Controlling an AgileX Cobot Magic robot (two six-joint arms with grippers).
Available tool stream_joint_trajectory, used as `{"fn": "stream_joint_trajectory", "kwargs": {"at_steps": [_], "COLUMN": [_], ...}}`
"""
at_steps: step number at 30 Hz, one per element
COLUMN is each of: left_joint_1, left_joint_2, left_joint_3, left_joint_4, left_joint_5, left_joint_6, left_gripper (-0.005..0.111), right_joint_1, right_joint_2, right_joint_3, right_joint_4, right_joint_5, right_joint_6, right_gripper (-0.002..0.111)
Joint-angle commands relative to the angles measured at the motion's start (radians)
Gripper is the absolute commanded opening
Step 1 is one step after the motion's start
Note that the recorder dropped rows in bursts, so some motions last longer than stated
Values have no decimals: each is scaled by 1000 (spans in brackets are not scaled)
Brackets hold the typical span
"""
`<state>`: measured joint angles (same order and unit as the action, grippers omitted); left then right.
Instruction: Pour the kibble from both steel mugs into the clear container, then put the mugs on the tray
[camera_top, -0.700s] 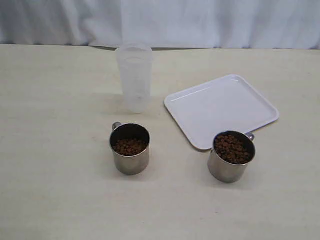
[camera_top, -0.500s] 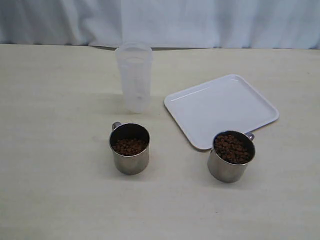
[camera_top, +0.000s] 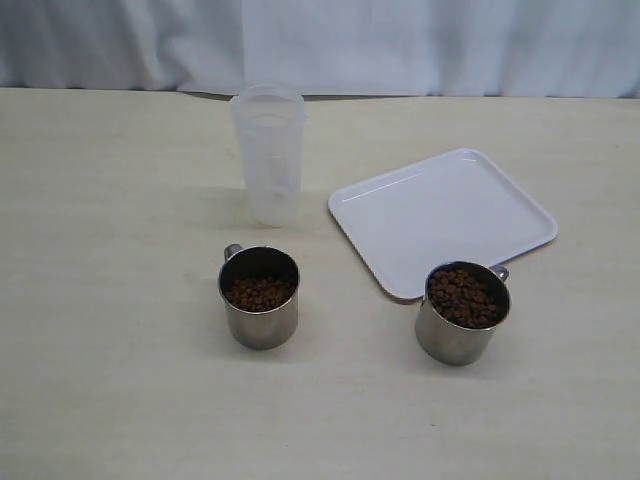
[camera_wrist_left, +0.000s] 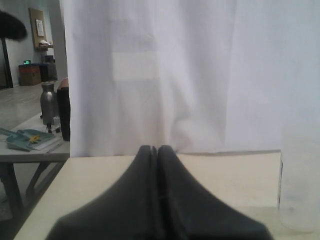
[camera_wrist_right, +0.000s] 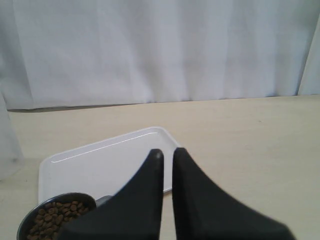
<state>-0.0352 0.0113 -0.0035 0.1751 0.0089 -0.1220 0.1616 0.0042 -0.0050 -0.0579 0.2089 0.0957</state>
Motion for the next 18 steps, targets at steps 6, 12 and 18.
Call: {"fn": "stream_joint_trajectory", "kwargs": {"at_steps": [6,12,18], "left_joint_1": [0,0,0], "left_joint_2": [-7,-4,142], "left_joint_3": [3,3,3], "left_joint_4": [-6,-6,26], "left_joint_5": [-169,-223,-225], "left_joint_6": [-110,-298,-305], "left_gripper": [0,0,0], "right_joint_1": [3,3,3], "right_joint_2": [-4,-4,-4], "right_joint_3": [5,5,5], "right_joint_4": [-3,-3,-3], "right_joint_5": [0,0,0], "right_joint_6": [-4,-4,-4], "right_gripper": [5,5,5]}}
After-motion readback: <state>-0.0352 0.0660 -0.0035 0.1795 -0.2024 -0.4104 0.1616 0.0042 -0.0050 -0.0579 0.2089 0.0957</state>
